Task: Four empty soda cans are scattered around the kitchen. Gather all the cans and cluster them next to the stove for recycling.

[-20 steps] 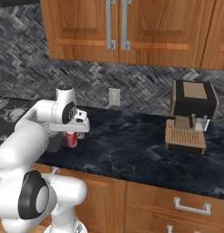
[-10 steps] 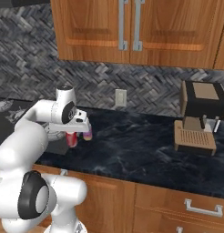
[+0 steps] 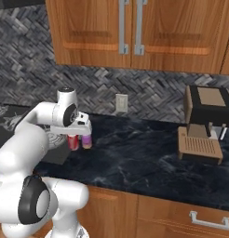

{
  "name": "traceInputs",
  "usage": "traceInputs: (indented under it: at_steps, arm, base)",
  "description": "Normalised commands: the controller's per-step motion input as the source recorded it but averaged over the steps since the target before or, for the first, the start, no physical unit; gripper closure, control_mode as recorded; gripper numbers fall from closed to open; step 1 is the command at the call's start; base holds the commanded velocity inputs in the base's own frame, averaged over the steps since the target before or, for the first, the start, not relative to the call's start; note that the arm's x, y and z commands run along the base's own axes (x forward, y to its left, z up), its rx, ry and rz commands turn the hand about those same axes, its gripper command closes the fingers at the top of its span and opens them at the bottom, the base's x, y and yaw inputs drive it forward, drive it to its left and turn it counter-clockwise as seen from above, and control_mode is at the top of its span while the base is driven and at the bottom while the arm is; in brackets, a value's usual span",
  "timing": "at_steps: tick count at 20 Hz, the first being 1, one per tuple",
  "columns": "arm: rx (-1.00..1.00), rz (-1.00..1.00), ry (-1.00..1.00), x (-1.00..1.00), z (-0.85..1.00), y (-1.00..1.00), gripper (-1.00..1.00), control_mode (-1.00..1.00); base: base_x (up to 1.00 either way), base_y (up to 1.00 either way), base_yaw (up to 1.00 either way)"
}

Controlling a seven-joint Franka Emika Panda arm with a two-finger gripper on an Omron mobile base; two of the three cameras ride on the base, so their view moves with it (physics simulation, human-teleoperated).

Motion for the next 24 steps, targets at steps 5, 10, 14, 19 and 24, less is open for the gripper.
traceInputs:
  at_steps: [5, 10, 14, 19, 24]
  arm:
    - [0.00, 0.00, 0.00, 0.00, 0.00, 0.00, 1.00, 1.00]
    - [0.00, -0.01, 0.00, 0.11, -0.01, 0.05, 1.00, -1.00]
    - [0.00, -0.03, 0.01, 0.15, -0.04, 0.04, 1.00, -1.00]
    - [0.00, -0.04, 0.00, 0.15, -0.04, 0.04, 1.00, -1.00]
    - [0.00, -0.04, 0.00, 0.08, -0.14, 0.03, 1.00, -1.00]
  base:
    - [0.27, 0.11, -0.02]
    - [0.10, 0.05, -0.01]
    - [0.00, 0.00, 0.00]
    - [0.00, 0.00, 0.00]
    - [0.00, 0.00, 0.00]
